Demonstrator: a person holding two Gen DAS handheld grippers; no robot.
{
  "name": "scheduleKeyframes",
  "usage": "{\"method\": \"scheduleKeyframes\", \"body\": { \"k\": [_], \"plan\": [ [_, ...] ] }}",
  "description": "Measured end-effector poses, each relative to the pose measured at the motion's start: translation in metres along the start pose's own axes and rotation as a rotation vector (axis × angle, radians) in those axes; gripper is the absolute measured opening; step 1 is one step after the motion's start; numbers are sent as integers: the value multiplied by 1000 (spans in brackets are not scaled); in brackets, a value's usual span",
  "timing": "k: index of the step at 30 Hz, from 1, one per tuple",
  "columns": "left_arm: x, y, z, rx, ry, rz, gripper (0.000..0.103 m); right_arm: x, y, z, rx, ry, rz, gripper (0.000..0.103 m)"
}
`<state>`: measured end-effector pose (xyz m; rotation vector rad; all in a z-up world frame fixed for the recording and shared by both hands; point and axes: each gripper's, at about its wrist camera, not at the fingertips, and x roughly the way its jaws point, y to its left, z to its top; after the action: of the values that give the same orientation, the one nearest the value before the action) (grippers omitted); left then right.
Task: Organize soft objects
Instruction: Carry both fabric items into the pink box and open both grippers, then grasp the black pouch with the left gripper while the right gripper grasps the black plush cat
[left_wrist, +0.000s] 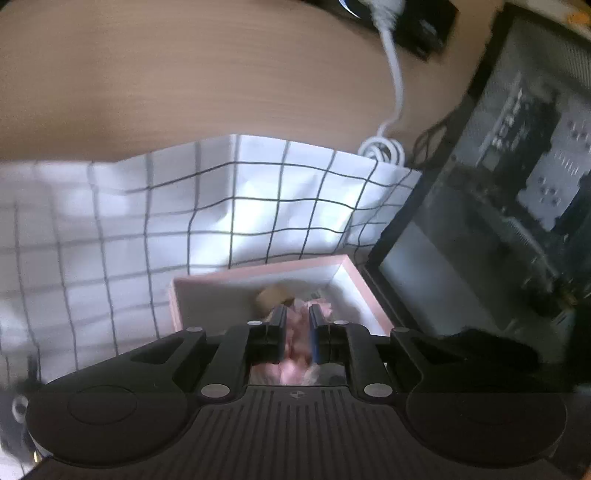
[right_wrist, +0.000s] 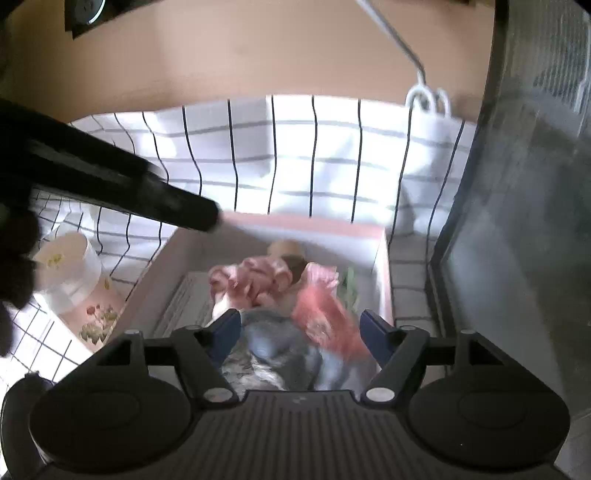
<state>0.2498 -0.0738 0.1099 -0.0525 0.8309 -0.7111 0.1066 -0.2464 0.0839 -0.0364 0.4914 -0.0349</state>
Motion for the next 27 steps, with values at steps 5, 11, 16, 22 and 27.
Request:
{"method": "scheduleKeyframes", "body": {
  "k": [5, 11, 16, 22, 27],
  "plan": [
    [-40, 15, -11, -24, -86, 12, 14, -6, -4, -9, 49, -12, 72, 77],
    [-103, 44, -39, -67, -193, 17, 14, -50, 1, -29, 86, -123, 93, 85],
    [-138, 69, -80, -111, -175, 37, 14, -81, 28, -58, 66, -123, 105, 86],
    [-164, 99, -134, -184, -124, 86, 14, -85, 74, -79, -2, -47, 163, 86],
    [-159, 109, -165, -265, -73, 64, 14, -71, 115, -87, -70, -17, 186, 86]
  ]
}}
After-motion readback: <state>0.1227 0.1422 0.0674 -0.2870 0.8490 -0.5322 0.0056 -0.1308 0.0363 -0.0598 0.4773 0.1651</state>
